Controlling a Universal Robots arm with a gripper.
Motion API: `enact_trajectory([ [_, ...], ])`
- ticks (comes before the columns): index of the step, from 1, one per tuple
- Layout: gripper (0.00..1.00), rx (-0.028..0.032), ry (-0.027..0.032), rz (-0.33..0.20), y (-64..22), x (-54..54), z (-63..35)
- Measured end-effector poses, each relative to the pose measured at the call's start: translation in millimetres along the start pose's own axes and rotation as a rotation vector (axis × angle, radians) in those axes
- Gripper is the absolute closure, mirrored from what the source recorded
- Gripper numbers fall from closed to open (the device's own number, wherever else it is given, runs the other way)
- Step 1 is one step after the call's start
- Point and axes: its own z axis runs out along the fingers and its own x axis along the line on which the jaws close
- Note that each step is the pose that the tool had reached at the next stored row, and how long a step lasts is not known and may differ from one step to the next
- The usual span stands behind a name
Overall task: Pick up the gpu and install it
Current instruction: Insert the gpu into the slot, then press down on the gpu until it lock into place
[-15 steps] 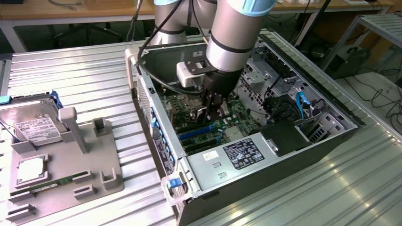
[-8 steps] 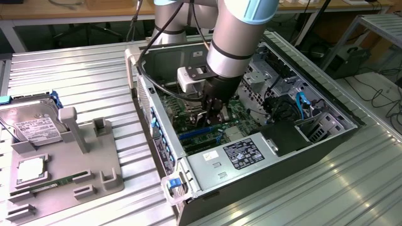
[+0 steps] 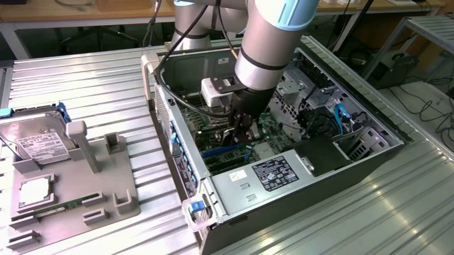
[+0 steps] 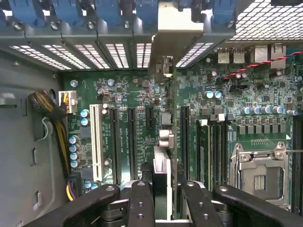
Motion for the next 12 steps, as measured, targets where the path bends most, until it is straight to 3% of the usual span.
enact_trajectory([
  [6, 0.72, -0.0037, 0.0002, 0.0, 0.3, -1.7, 2.7],
  [9, 0.72, -0.0171, 0.0001, 0.001, 4.1, -4.1, 16.8],
  [10, 0.72, -0.0171, 0.0001, 0.001, 4.6, -10.5, 17.2],
  [12, 0.72, -0.017, -0.0001, 0.001, 6.2, -8.1, 17.6],
])
